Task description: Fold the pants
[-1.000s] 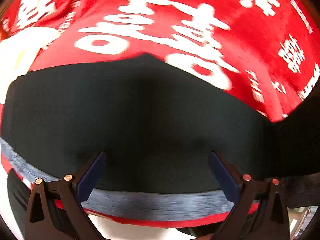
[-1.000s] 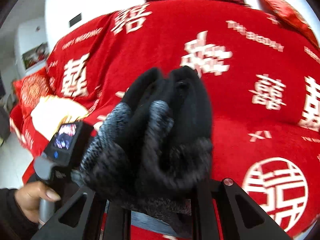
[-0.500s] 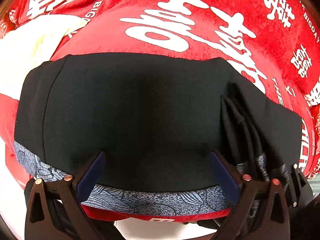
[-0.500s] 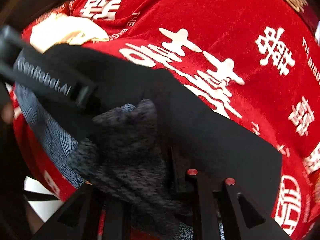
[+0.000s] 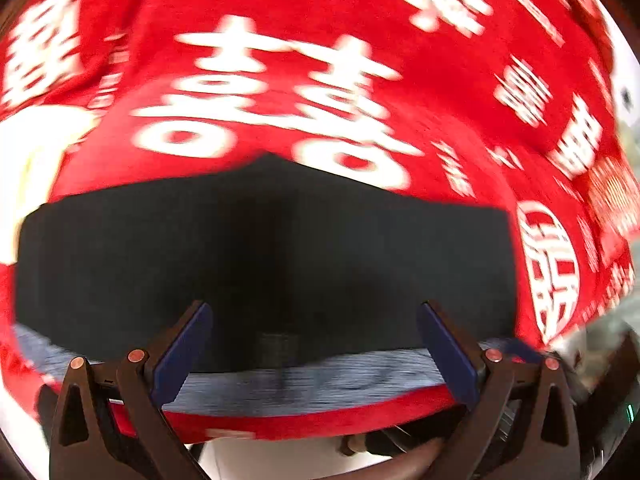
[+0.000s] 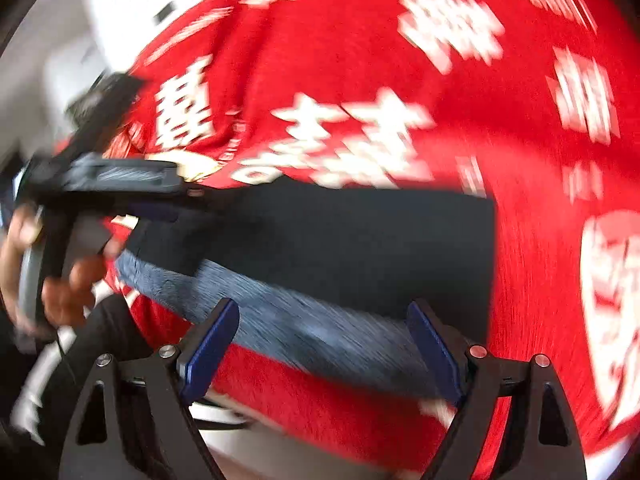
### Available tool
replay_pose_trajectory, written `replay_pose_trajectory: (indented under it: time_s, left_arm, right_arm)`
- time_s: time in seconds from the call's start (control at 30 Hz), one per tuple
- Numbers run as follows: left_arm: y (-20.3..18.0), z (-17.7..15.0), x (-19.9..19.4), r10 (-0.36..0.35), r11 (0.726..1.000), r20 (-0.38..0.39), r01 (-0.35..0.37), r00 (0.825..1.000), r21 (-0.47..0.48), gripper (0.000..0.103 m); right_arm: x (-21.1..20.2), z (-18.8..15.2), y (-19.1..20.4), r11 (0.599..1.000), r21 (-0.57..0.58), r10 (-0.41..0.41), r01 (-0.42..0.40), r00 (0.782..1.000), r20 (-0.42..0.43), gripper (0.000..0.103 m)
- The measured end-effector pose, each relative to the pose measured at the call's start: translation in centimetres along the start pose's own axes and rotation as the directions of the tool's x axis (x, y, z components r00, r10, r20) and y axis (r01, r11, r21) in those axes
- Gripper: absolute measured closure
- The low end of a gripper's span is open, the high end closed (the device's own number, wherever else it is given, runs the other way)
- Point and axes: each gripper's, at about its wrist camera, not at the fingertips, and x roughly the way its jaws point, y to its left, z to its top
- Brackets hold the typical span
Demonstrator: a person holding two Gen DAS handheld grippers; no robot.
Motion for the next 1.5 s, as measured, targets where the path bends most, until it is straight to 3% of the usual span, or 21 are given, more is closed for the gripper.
replay_pose_trajectory:
  time_s: [0.07,0.13,0.2,0.23,0.4,0.57,0.67,0.77,0.83,0.9,0.97,1.03,1.07,1.13,1.23,1.37,1.5]
  left_arm:
    - [-1.4,-0.4,2.4,0.030,0.999,-0.060,-0.028,0.998,0.024,0.001]
    - [-1.3,-1.2,5.5,0.104,0.994,-0.130,-0.100,0.986,0.039,0.000]
    - [-0.3,-1.5,5.8,0.068,0.998,-0.098,-0.069,0.993,-0.001,0.000]
    - [-0.2,-1.4,5.7,0.064,0.998,-0.105,-0.065,0.992,-0.004,0.000]
    - [0.2,-1.2,5.7,0.076,0.997,-0.111,-0.077,0.991,-0.009,0.000]
    - [0.4,-1.5,5.8,0.075,0.997,-0.096,-0.075,0.993,0.002,0.000]
    - [0.0,-1.8,5.6,0.064,0.998,-0.101,-0.062,0.993,0.016,0.000]
    - [0.4,-2.1,3.7,0.141,0.990,-0.044,-0.139,0.989,0.035,0.000]
    - [0.6,-2.2,2.8,0.161,0.986,0.007,-0.161,0.987,0.051,0.000]
    - [1.1,-2.2,2.8,0.195,0.979,0.026,-0.196,0.980,0.059,0.000]
    - [1.6,-2.3,3.9,0.209,0.976,-0.003,-0.208,0.978,0.059,0.000]
    - [2.7,-2.5,4.6,0.151,0.988,-0.016,-0.151,0.988,0.018,0.000]
    - [3.0,-2.4,4.5,0.141,0.990,-0.015,-0.141,0.990,0.011,0.000]
    - [3.1,-2.6,3.9,0.140,0.990,-0.003,-0.140,0.990,0.012,0.000]
    - [3.6,-2.7,2.9,0.166,0.986,0.027,-0.166,0.986,0.012,0.000]
    - [5.0,-3.1,1.6,0.166,0.986,0.057,-0.167,0.984,0.011,0.000]
    - [7.4,-3.5,0.1,0.224,0.974,0.091,-0.224,0.970,-0.007,0.000]
  right_arm:
    - [1.8,-1.6,-3.6,0.989,0.141,0.048,-0.036,0.995,-0.083,0.016]
    - [2.2,-2.9,-4.8,0.980,0.188,0.086,-0.071,0.993,-0.075,0.016]
    - [1.6,-2.3,-4.4,0.982,0.177,0.086,-0.070,0.993,-0.081,0.016]
    - [1.1,-1.5,-4.0,0.985,0.154,0.086,-0.072,0.993,-0.085,0.016]
    - [-1.3,3.5,-4.6,0.997,0.081,0.012,-0.015,0.999,0.047,0.016]
    - [3.9,8.3,-7.0,0.979,0.173,0.112,-0.110,0.994,-0.006,0.016]
    - [7.6,8.2,-7.7,0.984,0.178,0.045,-0.026,0.994,-0.104,0.015]
    - [6.5,8.4,-5.3,0.993,0.106,-0.047,0.057,0.994,-0.099,0.012]
    - [4.8,8.0,-3.7,0.996,0.035,-0.078,0.080,0.996,-0.045,0.012]
    - [3.4,7.0,-1.7,0.986,-0.047,-0.159,0.159,0.987,0.004,0.012]
    - [4.2,5.3,-0.2,0.951,-0.130,-0.285,0.281,0.959,-0.007,0.012]
    - [6.7,4.1,-0.1,0.926,-0.190,-0.346,0.326,0.934,-0.088,0.011]
    - [8.3,3.1,0.0,0.905,-0.230,-0.394,0.359,0.910,-0.127,0.009]
    - [7.8,2.9,0.3,0.904,-0.212,-0.393,0.371,0.916,-0.072,0.005]
    - [7.3,3.4,0.8,0.919,-0.168,-0.374,0.358,0.924,-0.077,0.005]
    - [6.6,4.0,4.0,0.914,-0.219,-0.354,0.343,0.935,-0.010,0.005]
    - [7.7,4.4,7.3,0.918,-0.271,-0.302,0.290,0.953,0.000,0.005]
